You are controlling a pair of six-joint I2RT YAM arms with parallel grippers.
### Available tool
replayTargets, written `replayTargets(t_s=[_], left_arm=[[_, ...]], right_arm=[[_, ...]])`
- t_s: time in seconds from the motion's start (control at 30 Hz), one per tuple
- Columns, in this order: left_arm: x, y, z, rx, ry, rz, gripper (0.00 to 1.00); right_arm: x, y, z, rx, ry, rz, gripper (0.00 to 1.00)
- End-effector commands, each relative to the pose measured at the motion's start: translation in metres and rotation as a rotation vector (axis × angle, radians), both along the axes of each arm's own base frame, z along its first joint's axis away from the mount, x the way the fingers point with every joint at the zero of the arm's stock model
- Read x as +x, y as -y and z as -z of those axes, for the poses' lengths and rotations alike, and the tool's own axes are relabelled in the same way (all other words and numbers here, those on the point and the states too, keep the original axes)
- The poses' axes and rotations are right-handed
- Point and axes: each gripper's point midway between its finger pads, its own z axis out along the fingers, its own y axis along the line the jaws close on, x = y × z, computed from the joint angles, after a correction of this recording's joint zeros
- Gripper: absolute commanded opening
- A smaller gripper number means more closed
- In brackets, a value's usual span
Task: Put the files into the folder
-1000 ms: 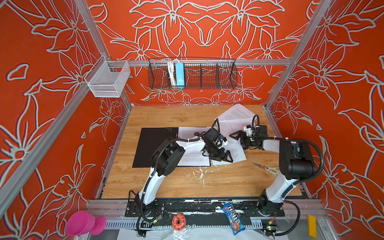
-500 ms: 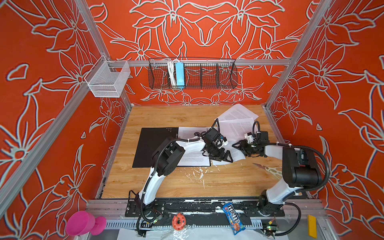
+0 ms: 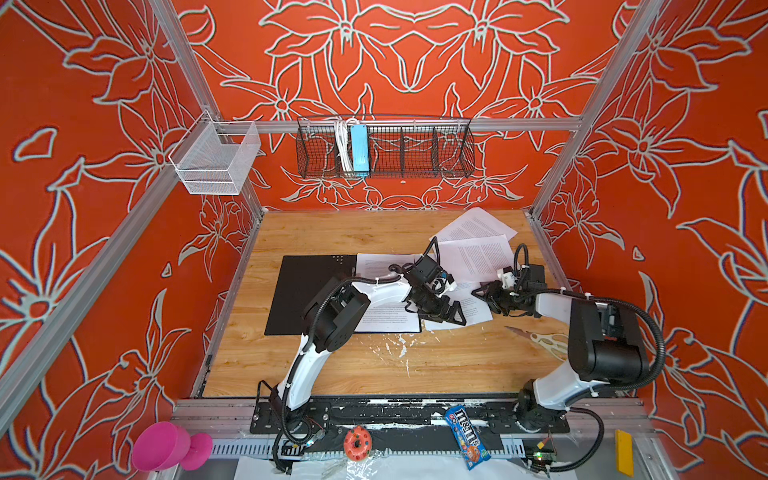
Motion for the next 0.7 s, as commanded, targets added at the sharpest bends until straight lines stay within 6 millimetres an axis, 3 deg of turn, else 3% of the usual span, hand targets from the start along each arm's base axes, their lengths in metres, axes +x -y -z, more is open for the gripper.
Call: replayTargets(t_s=[0.0, 0.27, 0.37, 0.53, 0.67], left_arm=[[-0.023, -0.026, 0.042, 0.179, -0.102, -0.012, 0.98], [-0.015, -0.017, 0.021, 0.136, -0.083, -0.007, 0.98], [-0.01, -0.007, 0.0, 0.083, -0.078, -0.003, 0.98], [0.001, 0.012, -0.075, -0.079, -0.033, 0.007, 0.98], [-0.002, 0.018, -0.143, -0.213, 0.013, 0.021, 0.98]], right_arm=[[-0.004, -0.002, 0.006, 0.025, -0.012, -0.003, 0.28], [-0.01, 0.005, 0.013, -0.009, -0.043, 0.029, 0.18], [-0.014, 0.009, 0.018, -0.029, -0.065, 0.04, 0.14], [-0.019, 0.013, 0.025, -0.062, -0.1, 0.051, 0.0], [-0.022, 0.016, 0.027, -0.078, -0.116, 0.058, 0.0]])
